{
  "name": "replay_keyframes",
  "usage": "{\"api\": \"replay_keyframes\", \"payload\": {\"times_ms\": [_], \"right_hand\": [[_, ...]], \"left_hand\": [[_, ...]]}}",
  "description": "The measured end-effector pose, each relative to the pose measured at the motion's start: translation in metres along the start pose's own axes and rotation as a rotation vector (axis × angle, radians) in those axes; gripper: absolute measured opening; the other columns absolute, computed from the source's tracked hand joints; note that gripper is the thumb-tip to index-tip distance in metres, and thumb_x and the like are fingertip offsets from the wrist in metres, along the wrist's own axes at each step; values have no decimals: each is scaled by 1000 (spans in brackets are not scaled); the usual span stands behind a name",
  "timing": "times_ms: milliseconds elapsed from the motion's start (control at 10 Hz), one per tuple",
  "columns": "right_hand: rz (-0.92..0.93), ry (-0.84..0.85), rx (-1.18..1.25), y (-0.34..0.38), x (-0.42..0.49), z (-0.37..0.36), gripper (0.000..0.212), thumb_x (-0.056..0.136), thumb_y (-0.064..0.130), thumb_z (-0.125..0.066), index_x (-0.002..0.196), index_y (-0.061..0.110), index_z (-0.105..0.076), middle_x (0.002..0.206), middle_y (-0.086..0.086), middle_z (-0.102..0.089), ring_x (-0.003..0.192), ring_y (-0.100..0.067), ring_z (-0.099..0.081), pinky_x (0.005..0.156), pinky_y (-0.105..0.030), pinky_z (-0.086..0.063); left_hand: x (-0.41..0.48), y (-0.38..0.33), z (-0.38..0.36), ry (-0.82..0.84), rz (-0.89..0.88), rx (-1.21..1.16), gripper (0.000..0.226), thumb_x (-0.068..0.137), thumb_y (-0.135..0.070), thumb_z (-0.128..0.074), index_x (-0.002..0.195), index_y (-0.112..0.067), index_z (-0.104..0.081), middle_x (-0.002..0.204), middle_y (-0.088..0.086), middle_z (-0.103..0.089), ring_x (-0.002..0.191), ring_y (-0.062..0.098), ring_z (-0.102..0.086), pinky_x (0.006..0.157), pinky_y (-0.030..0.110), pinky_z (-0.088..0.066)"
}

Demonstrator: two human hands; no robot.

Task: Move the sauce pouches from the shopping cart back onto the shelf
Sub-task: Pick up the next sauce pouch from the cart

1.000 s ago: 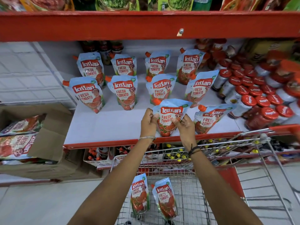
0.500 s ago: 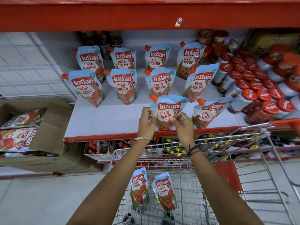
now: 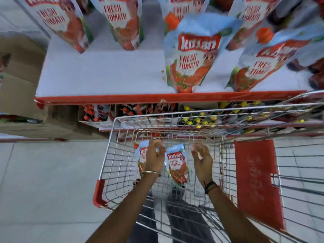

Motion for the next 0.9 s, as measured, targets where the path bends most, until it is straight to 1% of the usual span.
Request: {"api": "replay_keyframes", "payload": {"times_ms": [100, 200, 300, 400, 500, 600, 700, 800, 900], "right_hand": [[-239, 91, -92, -66, 5, -15, 27, 89, 4, -55, 83, 30, -54, 98, -14, -60, 93, -20, -61, 86, -38, -48], [-447, 163, -80, -108, 10, -31, 17, 88, -3, -54, 75, 7, -50, 73, -2, -53, 63, -6, -61, 58, -10, -47], [-540, 318, -155, -146, 16, -53, 22, 88, 16, -58, 68, 5, -56, 69, -9, -61, 65, -24, -61, 55, -15, -56], [-598, 353, -228, -181, 24, -58, 31, 86, 25, -58, 105, 0, -59, 95, -12, -63, 95, -30, -63, 87, -36, -51], [-612, 333, -197, -190, 31, -57, 23, 84, 16, -62, 90, -7, -65, 60, -1, -66, 63, -18, -65, 69, -26, -57], [-593, 321, -180, -182, 27, -57, 21, 85, 13, -65, 65, 12, -57, 57, 3, -60, 50, -7, -59, 42, -9, -47], [-596, 297, -145, -183, 25, -56, 23, 82, 11, -67, 64, 16, -54, 63, -6, -61, 55, -19, -57, 50, -22, -54], [-599, 337, -136, -180, 21, -53, 16, 78, 7, -69, 66, 15, -62, 75, -20, -68, 63, -27, -62, 73, -43, -56], [-568, 351, -77, -160, 11, -47, 21, 78, 3, -68, 66, 19, -62, 72, -15, -68, 60, -24, -61, 74, -45, -55]], "left_hand": [[-1, 62, -39, 166, 315, -11, 25, 74, -25, -71, 93, -11, -61, 90, 14, -70, 89, 22, -67, 83, 37, -54], [-8, 101, -70, 222, 498, 35, 37, 83, -15, -60, 108, 11, -53, 115, 30, -60, 113, 40, -55, 99, 45, -43], [-12, 113, -84, 248, 546, 152, 65, 74, -43, -57, 114, 8, -50, 122, 26, -56, 116, 38, -52, 95, 40, -44], [-9, 131, -96, 256, 602, 190, 49, 87, -22, -57, 128, 2, -43, 133, 17, -51, 125, 32, -47, 96, 31, -35], [-2, 157, -109, 243, 678, 257, 46, 89, -19, -53, 127, 5, -42, 133, 20, -50, 125, 36, -47, 101, 38, -39], [-2, 158, -109, 208, 748, 275, 47, 85, -18, -56, 123, 6, -43, 129, 26, -50, 120, 39, -49, 100, 41, -42], [2, 168, -113, 211, 681, 277, 33, 81, -16, -58, 106, 6, -57, 113, 24, -64, 104, 38, -60, 84, 37, -52], [-5, 156, -106, 215, 690, 226, 28, 80, -10, -62, 103, 5, -59, 110, 20, -66, 101, 35, -62, 77, 32, -49], [-11, 137, -94, 247, 656, 221, 36, 75, -10, -67, 108, 2, -60, 116, 20, -66, 104, 35, -62, 84, 32, -51]]}}
Point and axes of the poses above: each hand's wrist, its own x-axis towards the middle knuckle, its own z-axis out of the back of the hand, y = z × x, the point moved 7 cm from there along x, towards the middle knuckle
